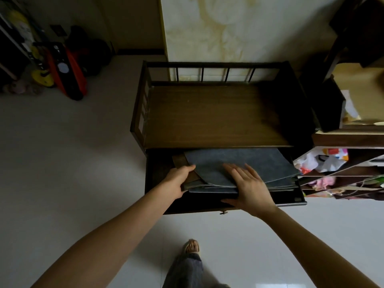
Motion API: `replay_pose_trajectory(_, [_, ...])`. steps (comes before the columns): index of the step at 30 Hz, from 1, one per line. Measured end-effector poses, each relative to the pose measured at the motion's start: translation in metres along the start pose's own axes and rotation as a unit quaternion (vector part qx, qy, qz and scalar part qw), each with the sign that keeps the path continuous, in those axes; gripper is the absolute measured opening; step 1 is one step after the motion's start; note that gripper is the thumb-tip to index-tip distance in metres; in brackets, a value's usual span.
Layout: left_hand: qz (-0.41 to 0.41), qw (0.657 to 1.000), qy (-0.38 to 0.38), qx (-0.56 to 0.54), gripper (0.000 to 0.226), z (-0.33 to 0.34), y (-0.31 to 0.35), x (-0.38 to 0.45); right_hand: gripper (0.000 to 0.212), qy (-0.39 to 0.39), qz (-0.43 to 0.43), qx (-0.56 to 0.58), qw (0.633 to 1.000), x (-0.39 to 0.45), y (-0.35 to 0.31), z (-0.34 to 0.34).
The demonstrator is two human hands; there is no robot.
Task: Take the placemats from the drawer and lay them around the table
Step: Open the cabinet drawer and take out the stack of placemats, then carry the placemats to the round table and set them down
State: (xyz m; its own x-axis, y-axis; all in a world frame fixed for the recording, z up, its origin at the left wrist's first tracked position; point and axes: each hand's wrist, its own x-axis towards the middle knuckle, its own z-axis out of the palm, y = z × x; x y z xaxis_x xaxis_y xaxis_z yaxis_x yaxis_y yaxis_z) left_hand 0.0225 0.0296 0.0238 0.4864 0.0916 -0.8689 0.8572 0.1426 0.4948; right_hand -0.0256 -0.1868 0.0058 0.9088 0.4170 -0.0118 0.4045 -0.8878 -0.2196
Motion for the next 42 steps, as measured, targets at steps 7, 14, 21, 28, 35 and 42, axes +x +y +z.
replay_pose_trajectory(7, [-0.009, 0.999, -0.023, -0.04, 0.016, 0.01, 0.003, -0.048, 0.045, -0.042, 0.059, -0.044, 0.996, 0.017, 0.01, -0.047])
replay_pose_trajectory(14, [0.114, 0.992, 0.037, -0.04, 0.051, 0.017, 0.025, -0.092, 0.033, 0.073, 0.033, 0.003, 0.997, 0.012, 0.002, -0.095])
replay_pose_trajectory(21, [0.241, 0.965, -0.071, -0.072, 0.027, 0.057, 0.024, -0.198, 0.008, 0.228, 0.106, 0.213, 0.944, -0.064, 0.003, -0.133])
replay_pose_trajectory(28, [0.438, 0.884, -0.153, 0.063, 0.027, 0.108, -0.02, -0.265, 0.022, 0.223, 0.231, 0.455, 0.831, -0.156, 0.026, -0.177])
replay_pose_trajectory(35, [0.418, 0.893, -0.133, 0.104, 0.1, 0.146, -0.067, -0.237, 0.03, 0.286, 0.325, 0.553, 0.712, -0.276, 0.028, -0.209])
replay_pose_trajectory(42, [0.268, 0.819, -0.446, 0.241, 0.078, 0.23, -0.158, -0.24, 0.028, 0.395, 0.468, 0.527, 0.59, -0.407, -0.012, -0.181])
